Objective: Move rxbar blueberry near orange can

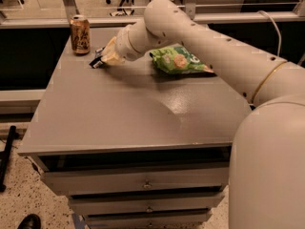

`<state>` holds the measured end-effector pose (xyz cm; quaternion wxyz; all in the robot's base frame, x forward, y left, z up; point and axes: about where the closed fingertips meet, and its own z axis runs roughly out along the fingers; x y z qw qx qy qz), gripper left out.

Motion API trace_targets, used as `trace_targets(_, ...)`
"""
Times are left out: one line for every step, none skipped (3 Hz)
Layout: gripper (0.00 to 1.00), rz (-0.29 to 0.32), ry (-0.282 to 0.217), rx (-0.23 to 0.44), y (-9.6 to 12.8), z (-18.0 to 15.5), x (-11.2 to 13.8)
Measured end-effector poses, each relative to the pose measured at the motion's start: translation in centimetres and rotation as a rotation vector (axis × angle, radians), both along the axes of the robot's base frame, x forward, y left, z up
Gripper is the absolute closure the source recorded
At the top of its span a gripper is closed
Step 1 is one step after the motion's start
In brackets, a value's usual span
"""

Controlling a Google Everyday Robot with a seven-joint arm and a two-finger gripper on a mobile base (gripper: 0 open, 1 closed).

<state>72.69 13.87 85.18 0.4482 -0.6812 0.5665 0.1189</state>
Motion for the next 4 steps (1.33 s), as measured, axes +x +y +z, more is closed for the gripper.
trace_targets(0.61,-0.007,0.018,-0.014,-0.3,-0.7,-0.2)
trace_targets(0.38,-0.010,0.033,-0.023,-0.4,-1.1,-0.3)
trace_targets(0.15,-0.003,0.044,-0.025,0.1,-1.3,-0.2)
trace_targets(0.00,0.010,0.049,-0.021,1.0,-1.3,0.2)
